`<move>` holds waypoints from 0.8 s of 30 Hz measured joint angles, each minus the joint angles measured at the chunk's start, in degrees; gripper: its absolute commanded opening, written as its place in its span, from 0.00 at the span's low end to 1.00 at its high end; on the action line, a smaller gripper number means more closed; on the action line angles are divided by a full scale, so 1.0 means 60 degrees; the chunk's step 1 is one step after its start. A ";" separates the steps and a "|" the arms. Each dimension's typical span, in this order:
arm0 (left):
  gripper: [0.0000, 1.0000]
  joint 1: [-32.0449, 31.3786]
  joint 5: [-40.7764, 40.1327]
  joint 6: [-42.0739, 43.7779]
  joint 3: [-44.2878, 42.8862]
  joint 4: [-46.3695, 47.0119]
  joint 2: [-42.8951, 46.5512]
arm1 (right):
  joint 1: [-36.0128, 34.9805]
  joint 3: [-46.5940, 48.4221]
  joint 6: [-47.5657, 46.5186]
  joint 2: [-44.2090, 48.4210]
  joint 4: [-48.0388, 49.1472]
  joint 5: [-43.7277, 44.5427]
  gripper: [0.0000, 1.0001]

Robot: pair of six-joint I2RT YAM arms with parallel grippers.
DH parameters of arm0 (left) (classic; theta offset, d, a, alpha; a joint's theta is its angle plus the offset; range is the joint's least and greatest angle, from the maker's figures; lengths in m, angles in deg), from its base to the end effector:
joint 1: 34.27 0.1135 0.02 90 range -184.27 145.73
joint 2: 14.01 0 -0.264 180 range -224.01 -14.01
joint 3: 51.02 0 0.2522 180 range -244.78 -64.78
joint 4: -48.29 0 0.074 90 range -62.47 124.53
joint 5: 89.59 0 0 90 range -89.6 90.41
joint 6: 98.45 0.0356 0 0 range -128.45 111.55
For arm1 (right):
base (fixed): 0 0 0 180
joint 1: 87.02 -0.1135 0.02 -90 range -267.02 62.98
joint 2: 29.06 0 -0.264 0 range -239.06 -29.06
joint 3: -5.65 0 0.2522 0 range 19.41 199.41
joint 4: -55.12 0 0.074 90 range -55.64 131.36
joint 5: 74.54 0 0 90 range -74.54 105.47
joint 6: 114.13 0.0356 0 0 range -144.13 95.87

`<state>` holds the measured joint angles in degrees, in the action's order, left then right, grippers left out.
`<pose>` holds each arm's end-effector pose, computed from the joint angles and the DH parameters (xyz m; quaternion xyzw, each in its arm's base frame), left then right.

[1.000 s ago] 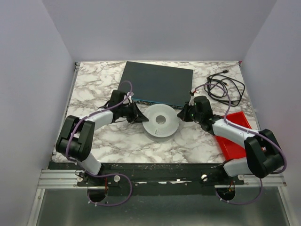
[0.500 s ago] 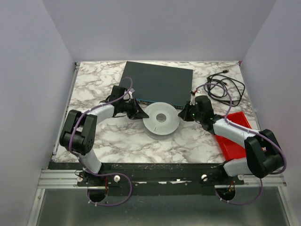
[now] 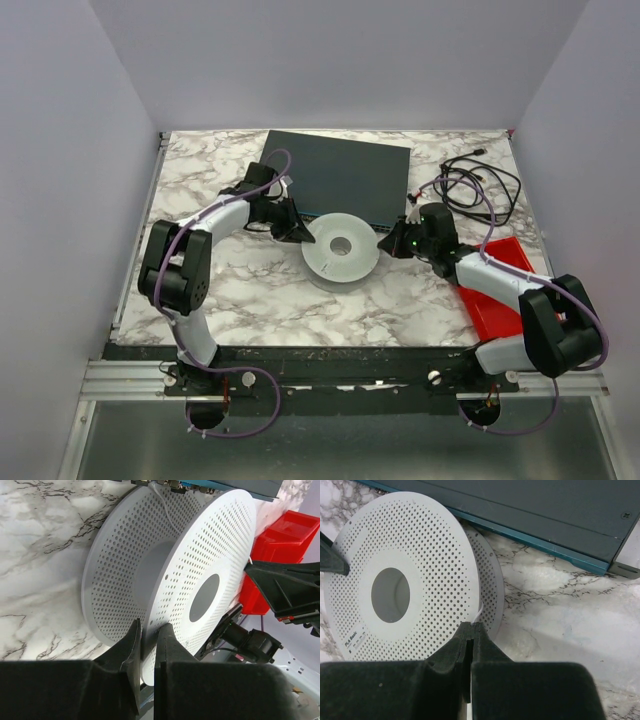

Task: Wrap the cables

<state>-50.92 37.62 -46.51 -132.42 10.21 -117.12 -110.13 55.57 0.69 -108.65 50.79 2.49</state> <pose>0.3442 -0.1254 0.1889 -0.0883 0.9145 -0.3871 0.0778 0.2558 0.1179 0.1875 -0.0399 0.8780 0.2806 0.3857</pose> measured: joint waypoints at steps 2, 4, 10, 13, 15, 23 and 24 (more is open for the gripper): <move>0.00 0.0004 -0.0062 0.0131 -0.0208 -0.0270 -0.0095 | 0.0033 -0.0011 0.0033 0.0000 0.0000 -0.0120 0.01; 0.00 0.0004 -0.0117 0.0251 -0.0372 -0.0481 -0.0164 | 0.0095 -0.0033 0.0051 0.0000 0.0000 -0.0288 0.01; 0.00 0.0004 -0.0142 0.0335 -0.0608 -0.0809 -0.0302 | 0.0379 -0.0131 0.0182 0.0051 -0.0011 -0.0780 0.01; 0.00 0.0004 -0.0200 0.0317 -0.0612 -0.0827 -0.0306 | 0.0579 -0.0251 0.0219 0.0106 -0.0058 -0.0954 0.01; 0.00 0.0004 -0.0208 0.0299 -0.0586 -0.0816 -0.0302 | 0.0670 -0.0321 0.0237 0.0106 -0.0102 -0.1024 0.01; 0.00 0.0015 -0.0273 0.0044 -0.0229 -0.0463 -0.0138 | 0.0718 -0.0528 0.0557 0.0055 0.0018 -0.1494 0.01; 0.00 0.0015 -0.0273 -0.0091 -0.0062 -0.0313 -0.0047 | 0.0736 -0.0597 0.0612 0.0004 0.0131 -0.1581 0.01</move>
<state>-50.83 35.98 -47.06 -132.79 8.33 -117.41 -105.72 51.99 4.36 -108.63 51.57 -6.99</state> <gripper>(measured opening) 0.113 0.029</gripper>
